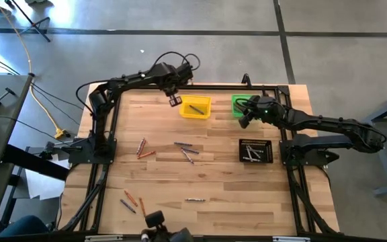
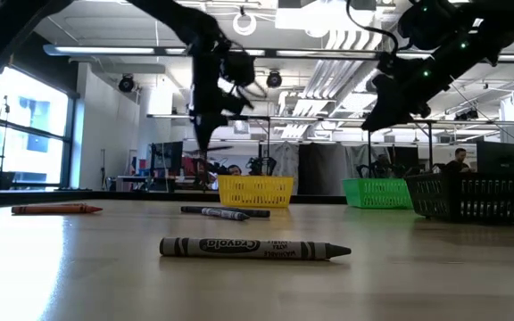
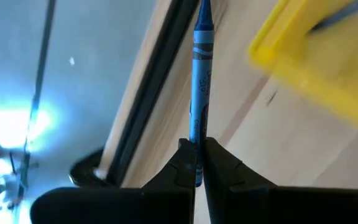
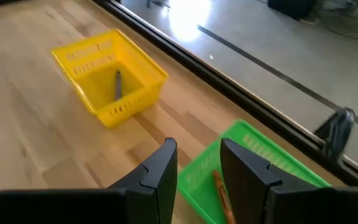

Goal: Sort crayons
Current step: Put the blue crayon into the yellow bin, then put the orange crayon into the green bin

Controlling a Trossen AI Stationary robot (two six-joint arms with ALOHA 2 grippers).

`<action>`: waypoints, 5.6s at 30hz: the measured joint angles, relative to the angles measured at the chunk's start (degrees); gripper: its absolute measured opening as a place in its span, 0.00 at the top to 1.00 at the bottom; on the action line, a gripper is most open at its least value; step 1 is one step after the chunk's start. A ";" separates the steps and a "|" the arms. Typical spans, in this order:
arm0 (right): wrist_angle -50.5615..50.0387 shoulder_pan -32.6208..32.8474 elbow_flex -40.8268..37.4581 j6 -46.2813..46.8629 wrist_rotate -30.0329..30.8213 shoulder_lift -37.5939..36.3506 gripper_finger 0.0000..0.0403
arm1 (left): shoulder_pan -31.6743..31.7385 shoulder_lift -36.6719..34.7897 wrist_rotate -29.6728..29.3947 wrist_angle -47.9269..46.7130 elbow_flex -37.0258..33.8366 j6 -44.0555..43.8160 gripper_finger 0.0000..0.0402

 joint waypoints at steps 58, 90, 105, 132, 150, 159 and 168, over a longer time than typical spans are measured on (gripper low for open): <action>-5.02 0.01 0.00 1.44 2.39 0.09 0.71 | -7.89 0.83 20.06 17.97 -6.83 -1.27 0.81; -2.29 0.01 -3.21 1.44 2.99 0.11 0.71 | -24.93 -13.71 24.30 -7.99 -30.07 -19.52 0.80; 0.86 0.02 -3.21 1.61 2.98 0.11 0.71 | -24.99 -27.55 40.03 3.54 -48.29 -24.05 0.80; 1.18 0.02 -3.22 1.40 1.67 0.11 0.71 | -25.55 -27.52 32.08 16.25 -55.90 -24.06 0.80; 1.73 0.02 -3.23 -0.09 0.94 0.09 0.71 | -28.56 -28.04 28.67 22.02 -63.09 -27.54 0.80; 1.98 0.00 -3.23 0.20 0.97 0.09 0.71 | -26.98 -27.41 28.97 21.32 -59.82 -24.63 0.97; 2.04 0.02 -3.23 0.35 0.97 0.09 0.71 | -25.22 -27.19 29.69 22.04 -55.29 -23.71 1.00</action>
